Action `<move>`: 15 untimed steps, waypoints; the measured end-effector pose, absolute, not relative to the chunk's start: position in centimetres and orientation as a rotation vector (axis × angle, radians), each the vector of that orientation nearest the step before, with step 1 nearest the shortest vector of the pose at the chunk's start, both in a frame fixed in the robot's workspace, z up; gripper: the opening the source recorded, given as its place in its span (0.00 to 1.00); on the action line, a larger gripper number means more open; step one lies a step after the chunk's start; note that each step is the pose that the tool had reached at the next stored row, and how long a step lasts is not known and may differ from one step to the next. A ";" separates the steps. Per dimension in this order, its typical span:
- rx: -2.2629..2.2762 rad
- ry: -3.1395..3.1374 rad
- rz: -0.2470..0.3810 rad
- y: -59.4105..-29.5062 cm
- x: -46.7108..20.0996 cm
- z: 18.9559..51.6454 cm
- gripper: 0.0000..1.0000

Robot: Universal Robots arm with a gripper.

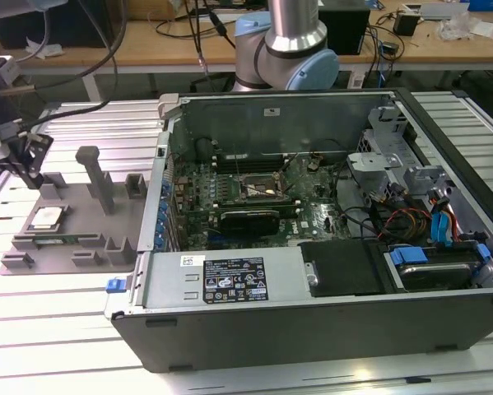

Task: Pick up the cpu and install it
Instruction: 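Pick up the cpu and move it towards the insertion slot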

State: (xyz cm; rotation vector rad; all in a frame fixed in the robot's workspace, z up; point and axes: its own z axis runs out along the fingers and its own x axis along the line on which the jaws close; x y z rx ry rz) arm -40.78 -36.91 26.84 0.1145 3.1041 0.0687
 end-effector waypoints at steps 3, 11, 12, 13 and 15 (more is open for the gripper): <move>0.114 3.104 0.069 -36.9 -41.0 26.3 0.11; 0.085 3.106 0.069 -37.2 -41.5 24.3 0.11; 0.079 3.106 0.069 -37.3 -41.5 24.2 0.11; 0.070 3.106 0.069 -37.4 -41.5 24.0 0.11; 0.057 3.106 0.070 -37.6 -41.5 23.5 0.11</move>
